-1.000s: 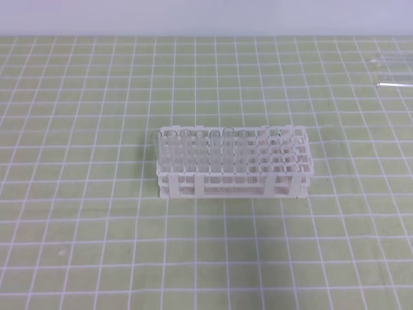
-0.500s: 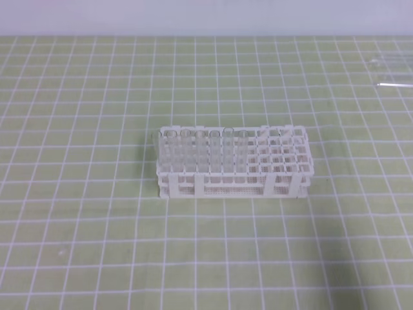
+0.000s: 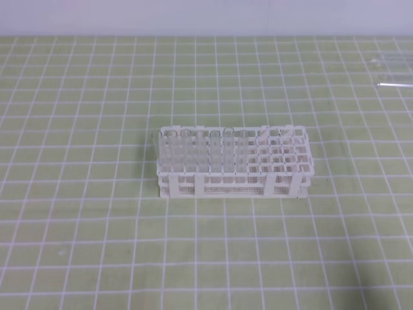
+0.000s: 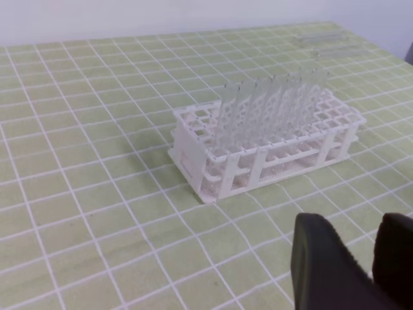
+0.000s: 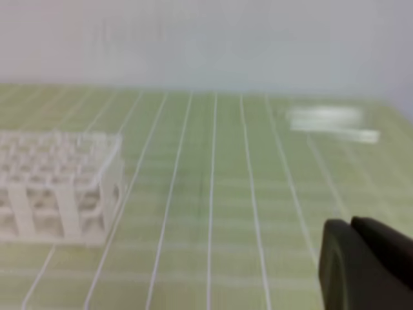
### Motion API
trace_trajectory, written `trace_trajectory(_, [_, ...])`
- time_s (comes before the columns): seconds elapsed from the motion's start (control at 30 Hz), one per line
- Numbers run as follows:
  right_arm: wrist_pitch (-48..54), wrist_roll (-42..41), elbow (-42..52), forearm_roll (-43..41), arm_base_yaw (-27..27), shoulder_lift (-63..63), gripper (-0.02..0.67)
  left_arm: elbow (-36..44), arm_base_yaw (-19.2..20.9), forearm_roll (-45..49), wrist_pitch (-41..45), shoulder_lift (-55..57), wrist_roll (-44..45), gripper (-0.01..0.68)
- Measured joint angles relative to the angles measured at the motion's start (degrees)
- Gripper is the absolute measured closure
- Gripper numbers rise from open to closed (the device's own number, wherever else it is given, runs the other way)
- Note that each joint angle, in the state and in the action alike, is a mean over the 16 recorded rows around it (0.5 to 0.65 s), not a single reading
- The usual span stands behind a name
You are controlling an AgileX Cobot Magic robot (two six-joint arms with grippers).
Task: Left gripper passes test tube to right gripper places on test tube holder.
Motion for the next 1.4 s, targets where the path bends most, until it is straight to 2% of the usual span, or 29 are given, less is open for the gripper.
trace_trajectory(0.27, [9.8, 11.9, 0.0, -8.9, 0.0, -3.5, 0.665, 0.0, 0.0, 0.1, -0.1, 0.1, 0.0, 0.499])
trace_trajectory(0.73, [11.3, 12.2, 0.0, -8.1, 0.0, -4.0, 0.665, 0.0, 0.3, 0.2, -0.1, 0.1, 0.0, 0.499])
trace_trajectory(0.97, [11.3, 12.2, 0.0, -8.0, 0.0, -4.0, 0.665, 0.0, 2.5, 0.5, 0.0, 0.0, 0.0, 0.499])
trace_trajectory(1.07, [11.3, 12.2, 0.0, -8.0, 0.0, -4.0, 0.665, 0.0, 5.4, 0.9, -0.5, 0.0, 0.0, 0.501])
trace_trajectory(1.17, [11.3, 12.2, 0.0, -8.0, 0.0, -4.0, 0.665, 0.0, 9.9, 0.4, -2.1, -0.3, 0.6, 0.519])
trace_trajectory(1.3, [11.3, 12.2, 0.0, -8.0, 0.0, -4.0, 0.665, 0.5, 18.8, -3.7, -7.3, -0.8, 7.0, 0.561])
trace_trajectory(1.4, [11.3, 12.2, 0.0, -8.0, 0.0, -4.0, 0.665, 2.0, 26.9, -9.0, -12.6, -1.3, 14.4, 0.594])
